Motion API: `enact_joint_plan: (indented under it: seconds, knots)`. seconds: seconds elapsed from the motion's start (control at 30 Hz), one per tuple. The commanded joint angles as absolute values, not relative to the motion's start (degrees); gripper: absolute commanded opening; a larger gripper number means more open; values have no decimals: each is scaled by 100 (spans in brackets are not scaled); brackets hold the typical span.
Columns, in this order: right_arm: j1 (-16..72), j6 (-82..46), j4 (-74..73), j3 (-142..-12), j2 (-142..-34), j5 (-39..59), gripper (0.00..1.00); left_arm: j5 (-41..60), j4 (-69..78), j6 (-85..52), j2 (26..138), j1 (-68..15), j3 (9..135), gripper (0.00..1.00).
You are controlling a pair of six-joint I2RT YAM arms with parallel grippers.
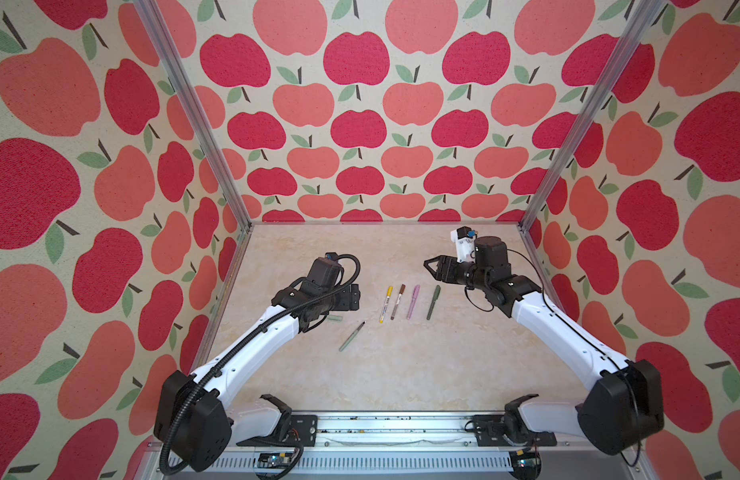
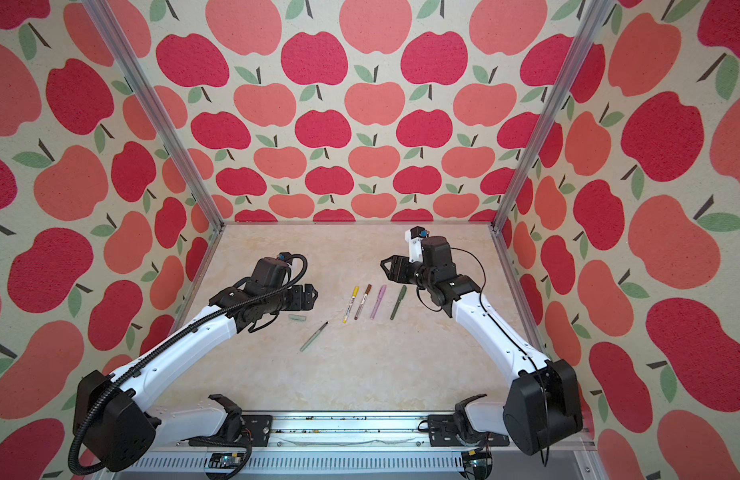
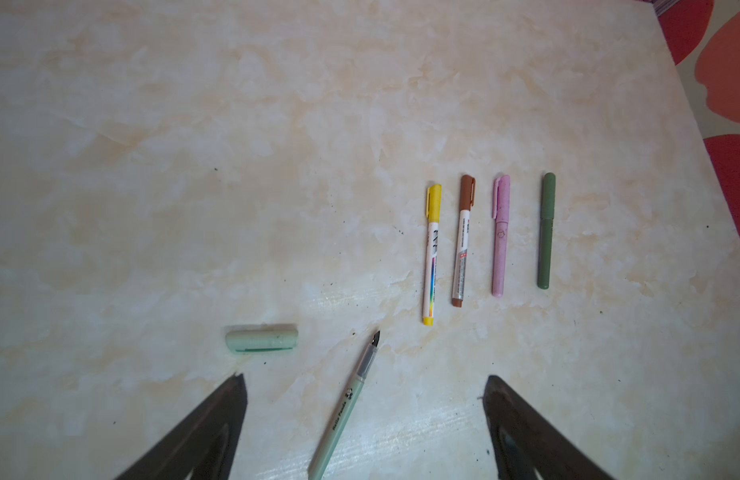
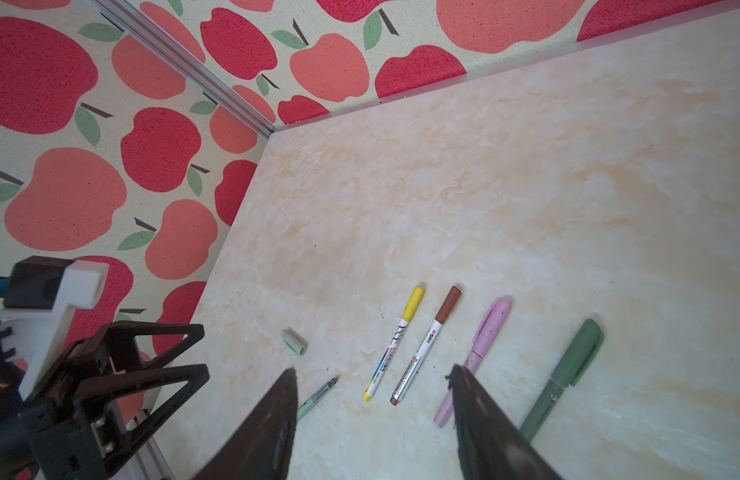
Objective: Insert the pens into the pen caps
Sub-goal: 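Move the left gripper over the pale green pen nearer the robot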
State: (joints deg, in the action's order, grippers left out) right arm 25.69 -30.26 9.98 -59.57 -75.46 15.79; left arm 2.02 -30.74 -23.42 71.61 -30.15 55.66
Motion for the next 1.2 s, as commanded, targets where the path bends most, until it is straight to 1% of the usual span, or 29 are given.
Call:
enact_joint_plan:
  seconds: [0.0, 0.17, 0.27, 0.37, 0.43, 0.5, 0.7, 0.87, 1.03, 1.17]
  knots:
    - [2522, -3093, 905, -5906, -7583, 1702, 61, 369, -3747, -2548, 7348, -3185, 5296, 90]
    - [2522, -3096, 944, -5930, -7573, 1749, 61, 254, -3894, -2352, 8217, -3688, 5394, 87]
    - [2522, -3081, 999, -5933, -7524, 1728, 61, 19, -3964, -2213, 8804, -3954, 5565, 86]
    - [2522, -3058, 1048, -5924, -7446, 1697, 61, -44, -3973, -2128, 9211, -4074, 5647, 82]
    - [2522, -3042, 1077, -5915, -7397, 1679, 61, -78, -3973, -2109, 9367, -4083, 5677, 75]
    - [2515, -3041, 1090, -5899, -7375, 1664, 61, -164, -3960, -2126, 9446, -4087, 5661, 71]
    - [2503, -3050, 1050, -5889, -7393, 1687, 61, -269, -3859, -2136, 9557, -4069, 5530, 66]
    - [2504, -3076, 990, -5880, -7434, 1735, 61, -308, -3850, -2092, 9818, -4075, 5559, 52]
    - [2480, -3068, 1049, -5960, -7487, 1758, 61, -300, -3802, -2030, 9971, -4070, 5584, 41]
    - [2470, -3059, 1090, -5994, -7447, 1730, 62, -283, -3727, -1991, 10105, -4073, 5652, 29]
